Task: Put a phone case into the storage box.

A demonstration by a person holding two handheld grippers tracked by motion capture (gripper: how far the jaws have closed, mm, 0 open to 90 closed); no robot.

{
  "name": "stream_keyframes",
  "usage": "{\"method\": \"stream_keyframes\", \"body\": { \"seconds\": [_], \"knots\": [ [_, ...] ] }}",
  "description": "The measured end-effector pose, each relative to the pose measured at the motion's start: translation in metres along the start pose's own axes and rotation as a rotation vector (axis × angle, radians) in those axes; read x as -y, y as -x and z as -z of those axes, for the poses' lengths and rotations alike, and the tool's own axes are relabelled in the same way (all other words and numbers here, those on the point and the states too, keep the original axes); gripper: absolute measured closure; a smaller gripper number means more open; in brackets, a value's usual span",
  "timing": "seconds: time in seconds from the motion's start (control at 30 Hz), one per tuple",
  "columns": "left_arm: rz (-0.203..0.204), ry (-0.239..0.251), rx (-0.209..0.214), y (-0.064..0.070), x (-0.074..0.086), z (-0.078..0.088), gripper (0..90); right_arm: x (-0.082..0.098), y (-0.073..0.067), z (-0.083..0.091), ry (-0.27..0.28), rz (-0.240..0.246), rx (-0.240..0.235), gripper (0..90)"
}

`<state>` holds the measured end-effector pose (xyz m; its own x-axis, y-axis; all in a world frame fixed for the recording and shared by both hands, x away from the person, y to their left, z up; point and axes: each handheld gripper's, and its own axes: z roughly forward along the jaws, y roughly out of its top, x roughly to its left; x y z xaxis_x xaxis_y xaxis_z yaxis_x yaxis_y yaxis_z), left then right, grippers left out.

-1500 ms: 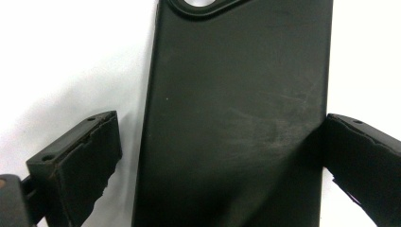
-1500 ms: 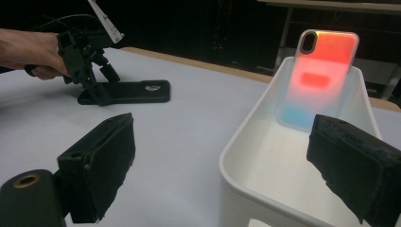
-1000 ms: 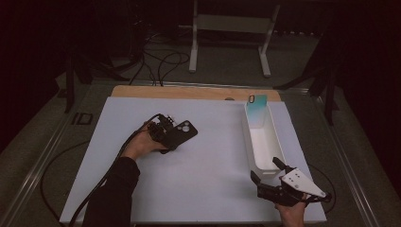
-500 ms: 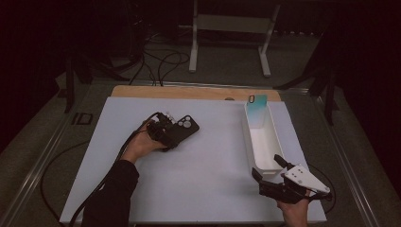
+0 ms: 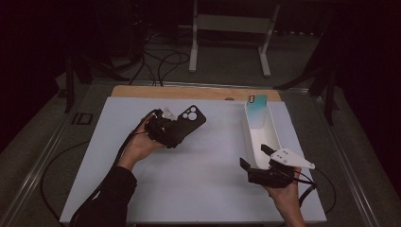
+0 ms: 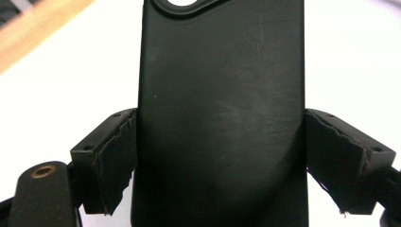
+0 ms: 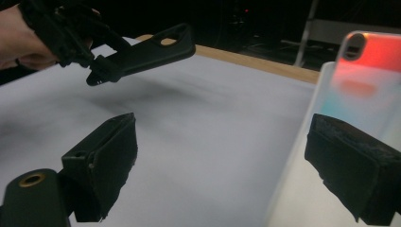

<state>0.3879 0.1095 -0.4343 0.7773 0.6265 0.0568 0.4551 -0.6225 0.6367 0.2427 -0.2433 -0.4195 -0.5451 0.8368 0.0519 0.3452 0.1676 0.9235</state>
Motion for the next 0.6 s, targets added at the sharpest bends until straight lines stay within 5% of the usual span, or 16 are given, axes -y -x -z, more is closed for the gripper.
{"method": "stream_keyframes", "body": {
  "seconds": [0.37, 0.6],
  "knots": [
    [-0.077, 0.101, 0.011, 0.032, -0.009, 0.021, 15.2, -0.016, 0.004, -0.026, -0.024, -0.1, -0.1, 10.3],
    [-0.144, 0.176, 0.04, 0.066, -0.019, 0.031, 15.2, -0.03, -0.006, -0.044, -0.026, -0.149, -0.184, 13.8]
  ]
}}
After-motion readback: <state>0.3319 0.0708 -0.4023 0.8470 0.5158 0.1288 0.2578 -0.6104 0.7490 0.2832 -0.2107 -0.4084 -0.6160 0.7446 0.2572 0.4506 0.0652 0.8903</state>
